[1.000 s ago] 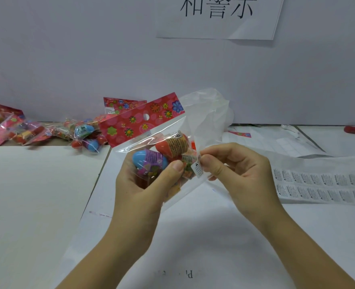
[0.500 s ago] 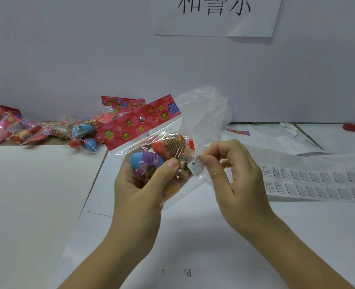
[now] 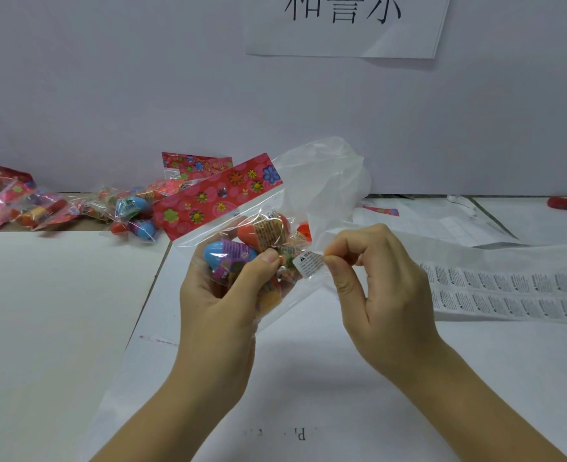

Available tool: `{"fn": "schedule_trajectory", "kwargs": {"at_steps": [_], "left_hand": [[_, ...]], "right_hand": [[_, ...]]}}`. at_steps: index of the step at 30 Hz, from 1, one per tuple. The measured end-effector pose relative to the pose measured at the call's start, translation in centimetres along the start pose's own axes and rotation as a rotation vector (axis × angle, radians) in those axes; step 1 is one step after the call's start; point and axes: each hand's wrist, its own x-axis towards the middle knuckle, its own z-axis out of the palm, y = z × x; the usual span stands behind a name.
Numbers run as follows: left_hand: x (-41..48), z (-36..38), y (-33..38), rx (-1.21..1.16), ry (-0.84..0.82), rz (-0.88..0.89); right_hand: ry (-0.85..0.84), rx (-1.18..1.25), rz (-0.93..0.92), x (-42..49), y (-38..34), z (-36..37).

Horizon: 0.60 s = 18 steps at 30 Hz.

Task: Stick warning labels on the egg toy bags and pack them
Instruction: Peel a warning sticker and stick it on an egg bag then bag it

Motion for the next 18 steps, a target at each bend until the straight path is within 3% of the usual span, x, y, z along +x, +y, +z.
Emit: {"fn": "schedule_trajectory", "kwargs": {"at_steps": [18], "left_hand": [[0.62,-0.37,0.01,-0.026,0.074,-0.079]], "right_hand": [[-0.015,-0.073,-0.169,0.16,0.19,-0.06]]}}
